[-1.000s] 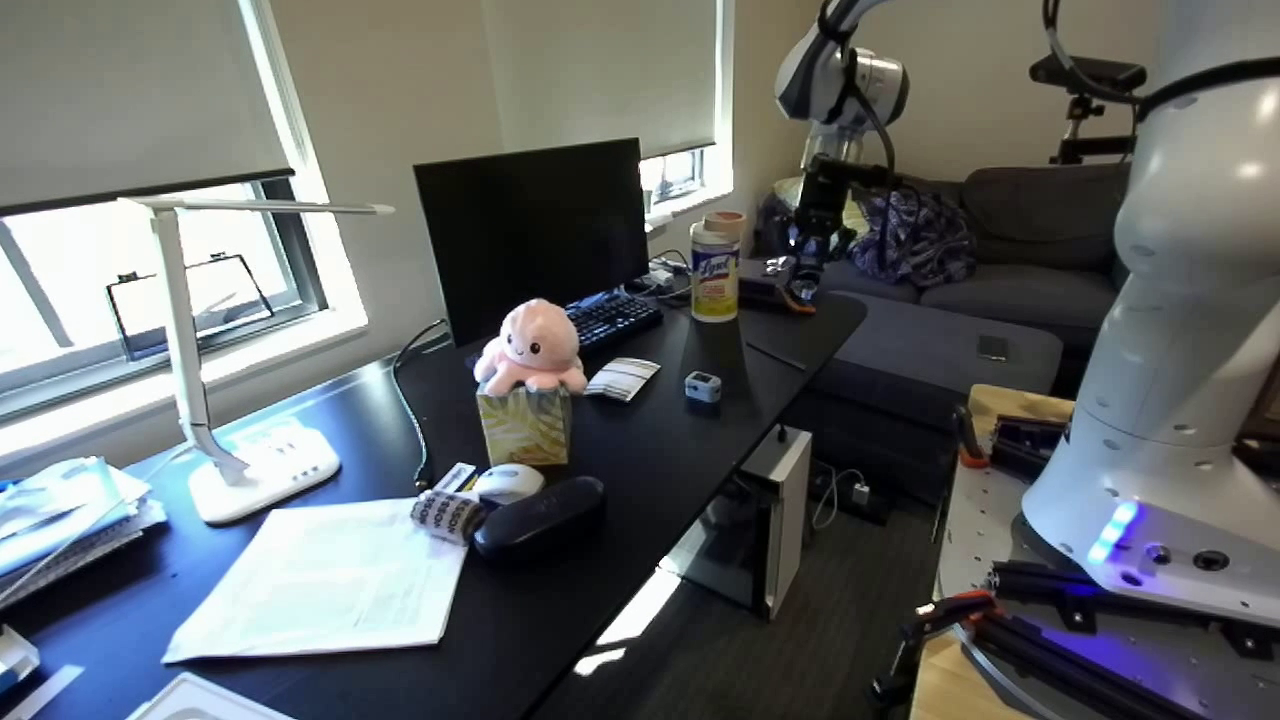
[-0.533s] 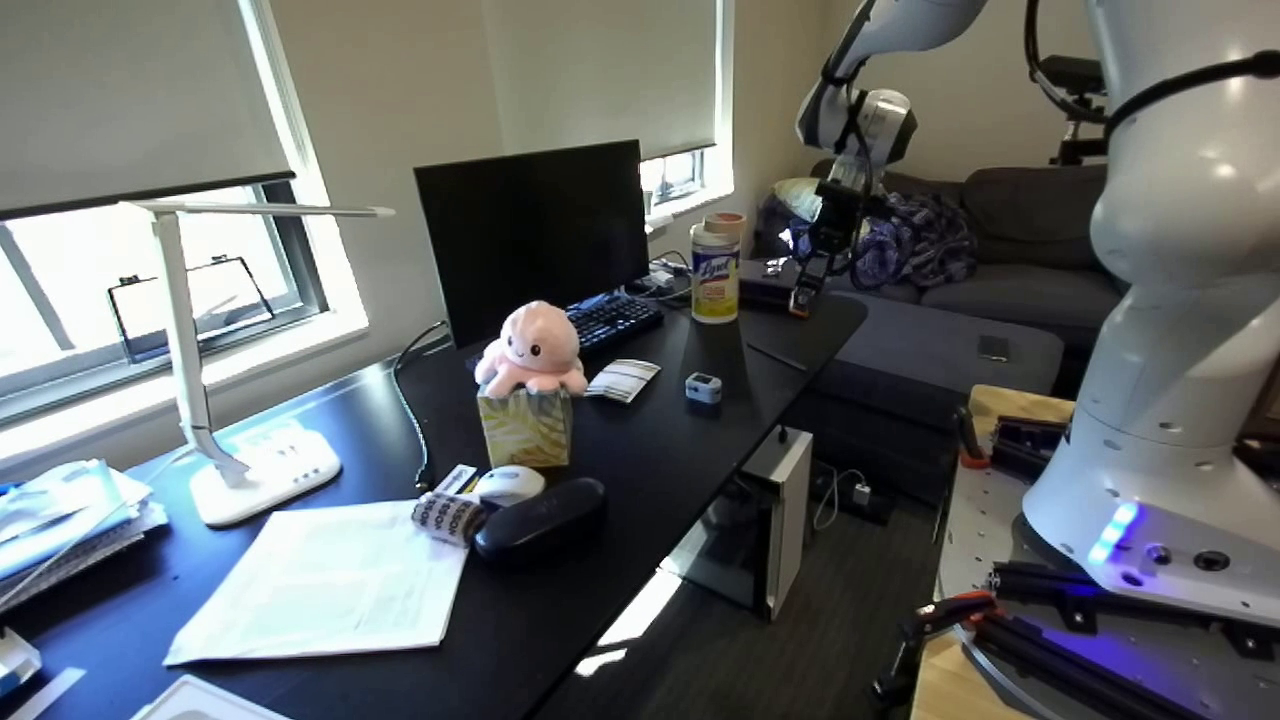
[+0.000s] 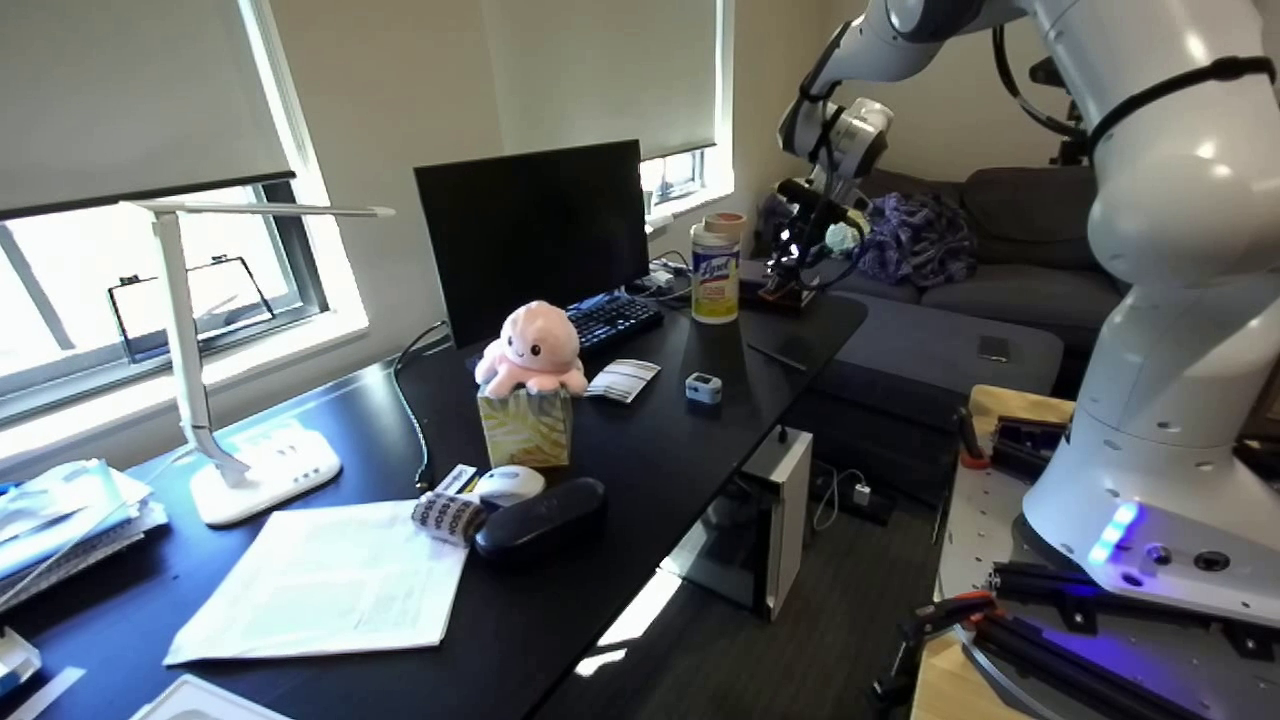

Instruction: Move the stapler to the books on the right

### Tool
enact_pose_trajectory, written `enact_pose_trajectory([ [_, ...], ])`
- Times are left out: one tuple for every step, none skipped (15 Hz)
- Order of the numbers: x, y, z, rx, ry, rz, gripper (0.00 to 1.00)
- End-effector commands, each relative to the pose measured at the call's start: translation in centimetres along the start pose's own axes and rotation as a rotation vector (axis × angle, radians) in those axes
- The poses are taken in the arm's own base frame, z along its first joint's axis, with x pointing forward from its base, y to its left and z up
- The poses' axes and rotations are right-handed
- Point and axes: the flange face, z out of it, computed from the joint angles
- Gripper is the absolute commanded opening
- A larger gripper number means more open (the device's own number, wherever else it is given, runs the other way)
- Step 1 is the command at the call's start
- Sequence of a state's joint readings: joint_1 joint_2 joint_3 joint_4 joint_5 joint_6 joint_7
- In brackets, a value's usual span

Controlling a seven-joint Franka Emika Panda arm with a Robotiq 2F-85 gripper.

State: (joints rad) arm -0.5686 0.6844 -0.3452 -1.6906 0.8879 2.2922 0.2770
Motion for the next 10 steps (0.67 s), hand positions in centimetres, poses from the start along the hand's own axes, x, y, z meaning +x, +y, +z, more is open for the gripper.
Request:
enact_pose_trajectory([
  [2.5, -1.2, -0.7, 0.061, 0.099, 0.158, 0.12],
  [3.1, -1.3, -1.1, 0.071, 0.127, 0.2, 0.12],
  [4.2, -1.4, -2.4, 0.093, 0.159, 0.234, 0.12],
  [5.0, -1.5, -3.3, 0.104, 0.188, 0.273, 0.12],
  [5.8, -1.6, -4.4, 0.111, 0.19, 0.296, 0.12],
  [6.5, -1.8, -5.1, 0.122, 0.19, 0.299, 0.12],
  [7.1, -1.7, -6.0, 0.118, 0.194, 0.319, 0.12],
  [7.5, -1.7, -6.4, 0.118, 0.2, 0.332, 0.12],
  [8.1, -1.6, -6.4, 0.102, 0.201, 0.34, 0.12],
  [8.4, -1.5, -6.6, 0.096, 0.207, 0.347, 0.12],
])
